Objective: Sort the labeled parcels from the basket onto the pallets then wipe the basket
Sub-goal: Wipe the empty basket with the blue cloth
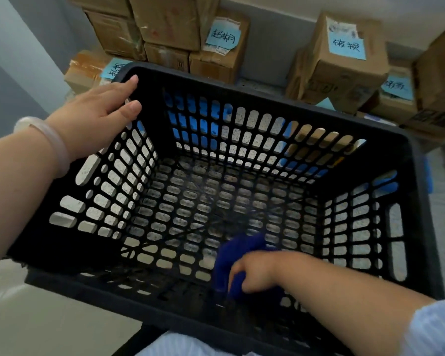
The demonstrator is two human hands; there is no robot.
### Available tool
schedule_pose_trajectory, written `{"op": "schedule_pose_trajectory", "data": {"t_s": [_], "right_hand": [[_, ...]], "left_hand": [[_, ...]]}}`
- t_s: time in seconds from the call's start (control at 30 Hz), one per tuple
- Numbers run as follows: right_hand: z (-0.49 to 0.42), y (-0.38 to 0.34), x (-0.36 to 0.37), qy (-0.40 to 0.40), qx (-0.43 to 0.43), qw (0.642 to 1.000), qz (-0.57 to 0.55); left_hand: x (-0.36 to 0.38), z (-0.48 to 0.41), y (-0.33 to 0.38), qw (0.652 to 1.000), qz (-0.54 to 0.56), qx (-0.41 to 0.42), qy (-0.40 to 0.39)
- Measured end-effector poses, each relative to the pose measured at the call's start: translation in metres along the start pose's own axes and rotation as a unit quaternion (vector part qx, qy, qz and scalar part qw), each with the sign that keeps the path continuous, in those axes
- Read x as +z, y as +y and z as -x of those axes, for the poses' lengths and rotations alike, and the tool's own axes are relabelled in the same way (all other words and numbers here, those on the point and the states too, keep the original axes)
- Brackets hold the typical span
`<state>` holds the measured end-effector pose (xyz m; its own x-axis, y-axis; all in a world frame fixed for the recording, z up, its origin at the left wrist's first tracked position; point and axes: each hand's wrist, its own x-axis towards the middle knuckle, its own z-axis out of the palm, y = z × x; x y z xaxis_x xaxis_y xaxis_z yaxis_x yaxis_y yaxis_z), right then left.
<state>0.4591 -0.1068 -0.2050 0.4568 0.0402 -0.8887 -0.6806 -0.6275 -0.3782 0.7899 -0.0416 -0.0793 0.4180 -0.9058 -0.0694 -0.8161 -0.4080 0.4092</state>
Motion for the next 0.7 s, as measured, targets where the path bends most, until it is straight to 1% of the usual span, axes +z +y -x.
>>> {"op": "schedule_pose_trajectory", "data": {"t_s": [0.03,0.1,0.17,0.23,0.27,0.3,0.33,0.4,0.43,0.47,0.5,0.53,0.57,0.63,0.7], "right_hand": [[0.003,-0.004,0.007,-0.031,0.003,0.999,-0.019],[0.008,-0.004,0.009,-0.043,0.026,0.998,-0.047],[0.013,0.005,-0.001,-0.023,0.049,0.998,-0.025],[0.017,0.017,-0.018,0.027,0.079,0.996,-0.011],[0.019,0.024,-0.029,0.071,0.095,0.993,-0.008],[0.022,0.033,-0.041,0.136,0.109,0.985,0.008],[0.025,0.043,-0.054,0.22,0.122,0.967,0.029],[0.035,0.064,-0.079,0.393,0.135,0.908,0.048],[0.038,0.073,-0.086,0.457,0.134,0.878,0.055],[0.038,0.081,-0.09,0.489,0.137,0.858,0.073],[0.037,0.086,-0.09,0.482,0.152,0.857,0.102],[0.031,0.091,-0.085,0.446,0.172,0.87,0.123],[0.025,0.095,-0.077,0.4,0.195,0.888,0.118],[0.014,0.098,-0.059,0.323,0.226,0.918,0.046],[0.012,0.095,-0.048,0.299,0.22,0.929,-0.006]], "left_hand": [[0.0,0.001,0.001,1.0,0.006,-0.001,0.001],[-0.001,0.002,0.003,1.0,0.008,0.004,-0.002],[0.001,0.002,0.003,1.0,0.008,0.005,-0.009],[0.001,0.001,0.0,1.0,0.015,0.002,-0.009],[0.001,0.001,-0.001,1.0,0.016,0.005,-0.008],[0.001,0.0,-0.003,1.0,0.017,0.008,-0.006],[0.001,0.0,-0.004,1.0,0.016,0.011,-0.005],[0.002,0.0,-0.006,1.0,0.014,0.01,-0.005],[0.003,-0.001,-0.007,1.0,0.014,0.009,-0.005],[0.003,-0.001,-0.006,1.0,0.015,0.007,-0.004],[0.004,-0.002,-0.007,1.0,0.016,0.005,-0.005],[0.004,-0.001,-0.007,1.0,0.015,0.004,-0.003],[0.004,-0.002,-0.008,1.0,0.015,0.004,-0.002],[0.004,-0.002,-0.008,1.0,0.013,0.004,-0.003],[0.005,-0.003,-0.008,1.0,0.006,0.004,-0.006]]}}
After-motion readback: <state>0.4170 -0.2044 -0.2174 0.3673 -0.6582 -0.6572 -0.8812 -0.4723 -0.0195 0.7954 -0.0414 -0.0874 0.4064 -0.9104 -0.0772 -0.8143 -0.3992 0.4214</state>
